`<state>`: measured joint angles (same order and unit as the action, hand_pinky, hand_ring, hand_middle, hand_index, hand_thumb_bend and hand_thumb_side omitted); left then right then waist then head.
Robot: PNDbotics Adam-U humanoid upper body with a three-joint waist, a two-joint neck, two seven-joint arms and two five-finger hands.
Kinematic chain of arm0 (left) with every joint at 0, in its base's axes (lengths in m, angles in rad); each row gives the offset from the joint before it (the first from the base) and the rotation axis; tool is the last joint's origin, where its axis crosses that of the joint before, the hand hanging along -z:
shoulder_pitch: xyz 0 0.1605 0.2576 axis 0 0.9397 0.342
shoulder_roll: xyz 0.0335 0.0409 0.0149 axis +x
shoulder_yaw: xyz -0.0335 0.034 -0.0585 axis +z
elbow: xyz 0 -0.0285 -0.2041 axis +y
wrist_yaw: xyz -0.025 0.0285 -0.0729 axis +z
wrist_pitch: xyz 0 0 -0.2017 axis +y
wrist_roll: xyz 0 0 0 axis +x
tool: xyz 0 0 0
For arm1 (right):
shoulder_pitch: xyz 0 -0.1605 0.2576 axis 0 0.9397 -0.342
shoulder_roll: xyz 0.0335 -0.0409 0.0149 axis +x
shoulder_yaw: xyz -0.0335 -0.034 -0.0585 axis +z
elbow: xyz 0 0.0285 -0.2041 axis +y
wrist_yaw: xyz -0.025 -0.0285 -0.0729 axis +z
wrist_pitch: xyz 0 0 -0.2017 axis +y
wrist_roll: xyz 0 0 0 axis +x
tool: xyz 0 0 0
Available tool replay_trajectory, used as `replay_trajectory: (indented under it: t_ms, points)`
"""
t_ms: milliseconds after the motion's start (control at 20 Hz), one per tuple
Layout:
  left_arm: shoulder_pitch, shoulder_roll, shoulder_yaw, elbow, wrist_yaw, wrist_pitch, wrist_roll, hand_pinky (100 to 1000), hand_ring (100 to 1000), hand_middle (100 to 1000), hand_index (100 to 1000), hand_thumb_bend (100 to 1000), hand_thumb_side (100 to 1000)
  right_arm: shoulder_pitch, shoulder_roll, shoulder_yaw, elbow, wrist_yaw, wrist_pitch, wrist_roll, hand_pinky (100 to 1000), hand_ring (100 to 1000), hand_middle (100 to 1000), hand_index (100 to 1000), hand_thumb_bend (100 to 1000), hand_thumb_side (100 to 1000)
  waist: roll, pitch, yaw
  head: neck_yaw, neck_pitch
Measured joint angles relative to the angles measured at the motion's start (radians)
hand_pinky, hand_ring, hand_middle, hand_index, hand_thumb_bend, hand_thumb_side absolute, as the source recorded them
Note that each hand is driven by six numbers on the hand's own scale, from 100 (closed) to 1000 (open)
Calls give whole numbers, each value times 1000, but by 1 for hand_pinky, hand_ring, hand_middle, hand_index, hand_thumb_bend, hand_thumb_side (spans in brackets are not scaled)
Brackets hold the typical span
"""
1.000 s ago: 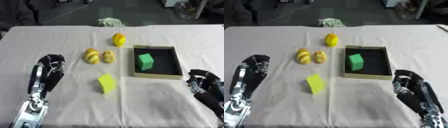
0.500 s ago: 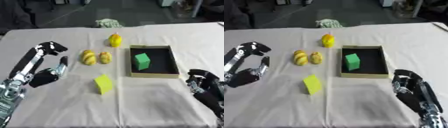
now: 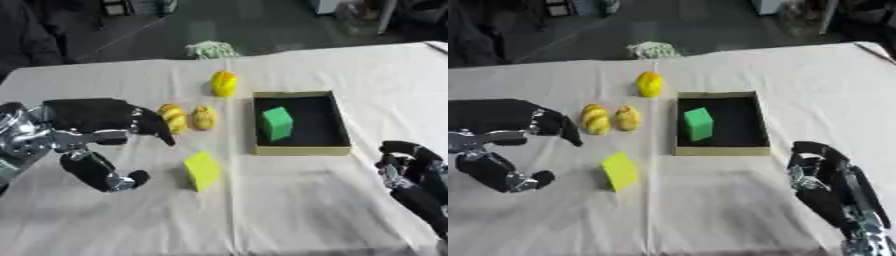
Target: Pick up objects on the table and place them in the box.
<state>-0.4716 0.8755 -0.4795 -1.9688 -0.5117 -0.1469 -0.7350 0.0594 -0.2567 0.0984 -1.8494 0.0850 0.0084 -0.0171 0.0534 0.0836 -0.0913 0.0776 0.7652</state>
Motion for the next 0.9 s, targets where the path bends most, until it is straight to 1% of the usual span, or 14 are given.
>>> replay_trajectory:
  t_ms: [200,350,650,900]
  points:
    - [-60,-66,-57,71,-69,-72,-74,834,832,820,888,273,197,3,-2,1,0,0,0,1,616,619,686,747,100,268,-3,-2,-5,0,0]
    - [-87,-117,-79,147,-126,-117,-91,843,843,828,901,287,194,3,-2,1,0,0,-1,1,617,620,687,747,100,267,-7,-3,-6,0,0]
    - [-111,-206,-90,306,-238,-170,-33,866,875,855,924,310,191,3,-2,1,0,-1,0,3,617,620,687,747,100,270,-9,-3,-8,-1,0]
    - [-122,-253,-96,385,-287,-208,10,876,886,869,937,315,204,4,-2,2,1,-1,0,5,617,620,687,747,100,271,-13,-3,-12,-1,0]
